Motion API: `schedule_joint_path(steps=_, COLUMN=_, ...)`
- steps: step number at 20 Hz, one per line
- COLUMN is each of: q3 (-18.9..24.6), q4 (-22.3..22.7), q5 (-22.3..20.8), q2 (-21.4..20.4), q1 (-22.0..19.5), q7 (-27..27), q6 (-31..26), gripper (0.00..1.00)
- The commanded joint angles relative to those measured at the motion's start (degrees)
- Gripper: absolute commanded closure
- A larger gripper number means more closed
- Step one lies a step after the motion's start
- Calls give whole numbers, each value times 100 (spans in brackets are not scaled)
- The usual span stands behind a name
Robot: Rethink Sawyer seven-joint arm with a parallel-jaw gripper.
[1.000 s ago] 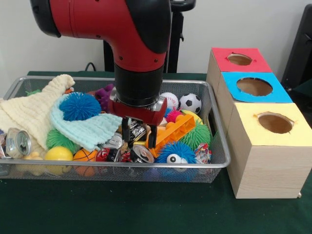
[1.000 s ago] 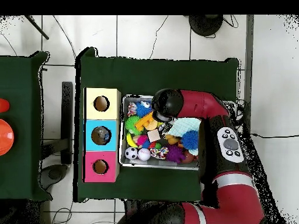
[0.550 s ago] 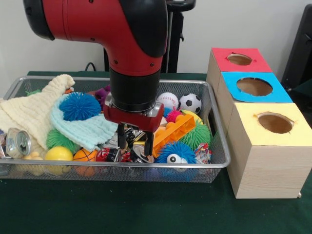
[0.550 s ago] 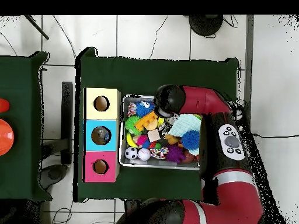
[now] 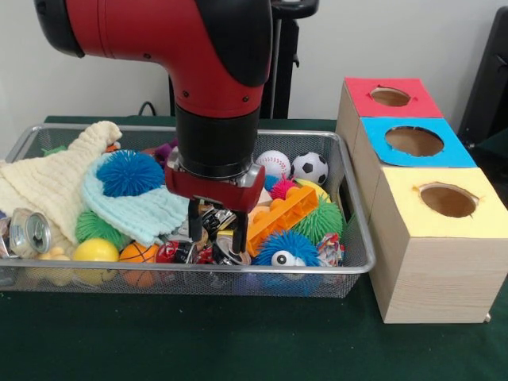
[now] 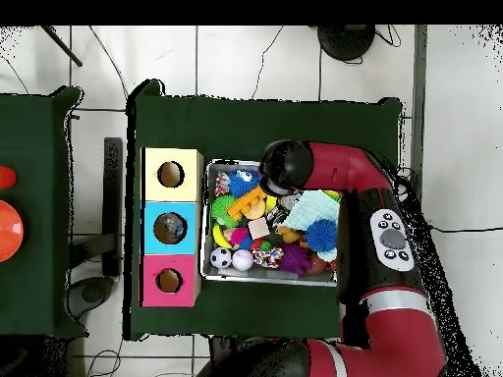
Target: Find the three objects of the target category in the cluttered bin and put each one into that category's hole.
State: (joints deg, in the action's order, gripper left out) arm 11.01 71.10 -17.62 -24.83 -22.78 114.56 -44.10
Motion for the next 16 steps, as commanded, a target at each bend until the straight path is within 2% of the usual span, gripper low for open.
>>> schedule_joint_path(steps=1, q3=-4, q4=505, q5=36, q2=-120, q1=-117, q7=-4, q6=-347, gripper=0)
schedule_joint_path(steps=5, q3=-27, q4=510, q5=33, q2=-212, q1=-96, q7=-23, q6=-454, gripper=0)
schedule_joint_path(steps=16, q3=55, q4=238, q5=-47, q2=-47, q1=-166, q7=-306, q6=-551, gripper=0)
